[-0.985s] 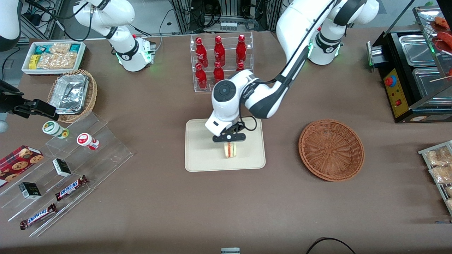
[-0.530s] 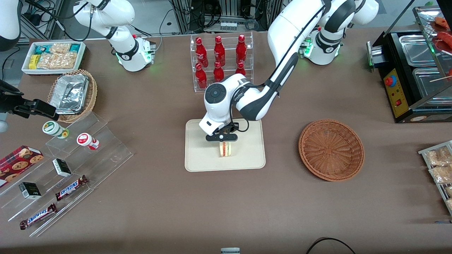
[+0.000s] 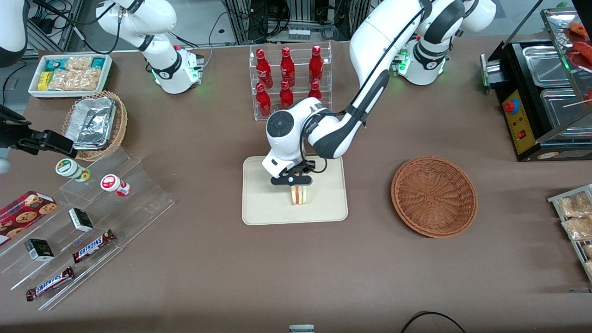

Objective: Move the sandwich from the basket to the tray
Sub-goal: 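Set the sandwich on the tray and open the left gripper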

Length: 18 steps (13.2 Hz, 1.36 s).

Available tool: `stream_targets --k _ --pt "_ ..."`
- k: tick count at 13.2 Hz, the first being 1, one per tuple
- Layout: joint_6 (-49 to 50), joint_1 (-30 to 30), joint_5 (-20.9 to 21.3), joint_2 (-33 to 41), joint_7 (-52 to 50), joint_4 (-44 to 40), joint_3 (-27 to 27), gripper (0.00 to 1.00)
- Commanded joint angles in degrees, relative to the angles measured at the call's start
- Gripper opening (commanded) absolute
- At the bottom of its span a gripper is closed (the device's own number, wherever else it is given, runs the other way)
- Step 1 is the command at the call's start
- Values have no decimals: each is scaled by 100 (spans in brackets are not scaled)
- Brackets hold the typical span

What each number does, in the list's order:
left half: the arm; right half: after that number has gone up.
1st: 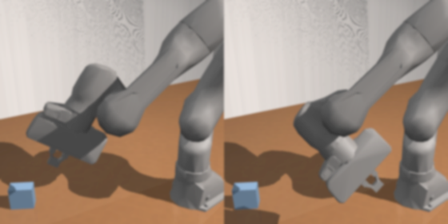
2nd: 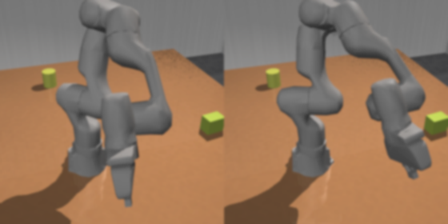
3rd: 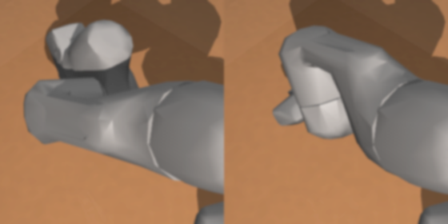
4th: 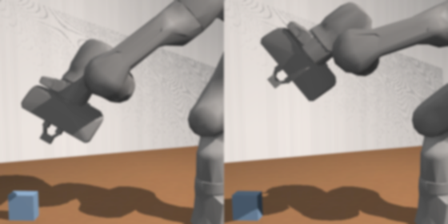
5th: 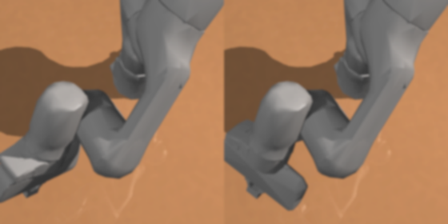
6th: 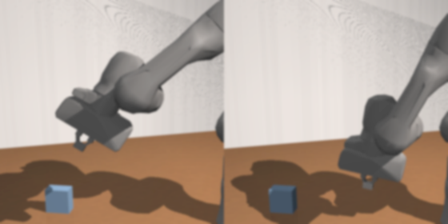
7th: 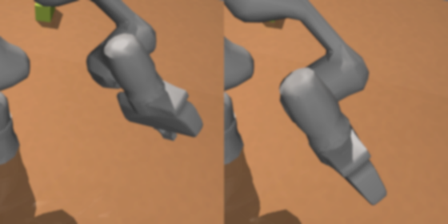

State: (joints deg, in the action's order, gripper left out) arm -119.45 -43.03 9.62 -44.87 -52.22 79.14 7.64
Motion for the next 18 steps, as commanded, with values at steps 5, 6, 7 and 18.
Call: stream_targets --k 5,6,7,18 --pt "88 -83 40 -66 -16 -188 -34 100" --pt "88 -83 40 -48 -17 -197 -43 100" --pt "97 -74 40 4 -25 -206 -43 100" --pt "1730 1199 -487 2718 -116 496 -69 100"
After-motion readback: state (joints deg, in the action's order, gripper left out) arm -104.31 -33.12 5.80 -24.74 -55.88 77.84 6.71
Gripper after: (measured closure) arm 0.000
